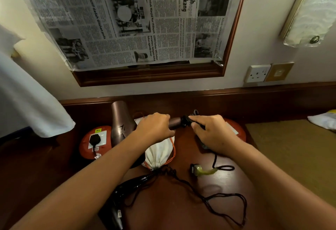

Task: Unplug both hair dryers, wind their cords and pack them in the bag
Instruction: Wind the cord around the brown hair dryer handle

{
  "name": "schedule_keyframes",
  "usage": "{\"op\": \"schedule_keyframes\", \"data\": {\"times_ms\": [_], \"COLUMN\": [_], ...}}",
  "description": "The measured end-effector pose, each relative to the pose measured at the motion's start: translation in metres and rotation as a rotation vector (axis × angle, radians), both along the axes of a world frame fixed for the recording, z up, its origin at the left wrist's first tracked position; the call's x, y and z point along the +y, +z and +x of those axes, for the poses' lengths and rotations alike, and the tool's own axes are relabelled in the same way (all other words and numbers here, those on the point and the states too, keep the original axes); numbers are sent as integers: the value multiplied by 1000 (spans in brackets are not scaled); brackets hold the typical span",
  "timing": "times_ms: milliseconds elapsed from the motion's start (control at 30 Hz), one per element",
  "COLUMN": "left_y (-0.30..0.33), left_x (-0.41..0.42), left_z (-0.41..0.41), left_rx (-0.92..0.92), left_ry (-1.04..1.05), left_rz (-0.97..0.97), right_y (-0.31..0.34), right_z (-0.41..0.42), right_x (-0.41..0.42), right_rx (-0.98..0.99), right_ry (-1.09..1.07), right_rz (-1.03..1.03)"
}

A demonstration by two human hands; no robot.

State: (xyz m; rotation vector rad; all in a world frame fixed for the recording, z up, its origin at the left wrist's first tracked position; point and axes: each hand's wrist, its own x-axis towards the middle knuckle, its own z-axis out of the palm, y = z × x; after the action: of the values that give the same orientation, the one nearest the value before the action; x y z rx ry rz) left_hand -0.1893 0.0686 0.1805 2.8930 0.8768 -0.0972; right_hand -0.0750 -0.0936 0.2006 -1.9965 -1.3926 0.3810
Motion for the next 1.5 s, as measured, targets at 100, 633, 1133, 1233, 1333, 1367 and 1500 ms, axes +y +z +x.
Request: {"op": "schedule_keyframes", "data": {"times_ms": [100,633,1133,1233,1333,1367,1500], "left_y": [3,14,47,47,45,43,36], "left_x": [6,1,-9,-12,-14,-14,-15], "left_z": [1,-1,-9,-10,-12,-12,-13], "left_rx": [-15,-111,-181,-161,-119,-104,-40], "left_ry": [55,11,-203,-240,-261,-256,-252], "left_rz": [-14,-239,-355,-374,-366,-371,-348], "right_y": [-16,-67,-38,-29,-13,-8,5], "right_z": [-4,-4,42,47,53,55,62], "right_x": [-1,4,18,20,21,21,30], "right_rx": [279,733,807,633,463,413,240], "right_ry": [-32,-8,-4,-99,-69,-60,-9], "right_rz": [18,-40,-62,-93,-72,-78,-137]}}
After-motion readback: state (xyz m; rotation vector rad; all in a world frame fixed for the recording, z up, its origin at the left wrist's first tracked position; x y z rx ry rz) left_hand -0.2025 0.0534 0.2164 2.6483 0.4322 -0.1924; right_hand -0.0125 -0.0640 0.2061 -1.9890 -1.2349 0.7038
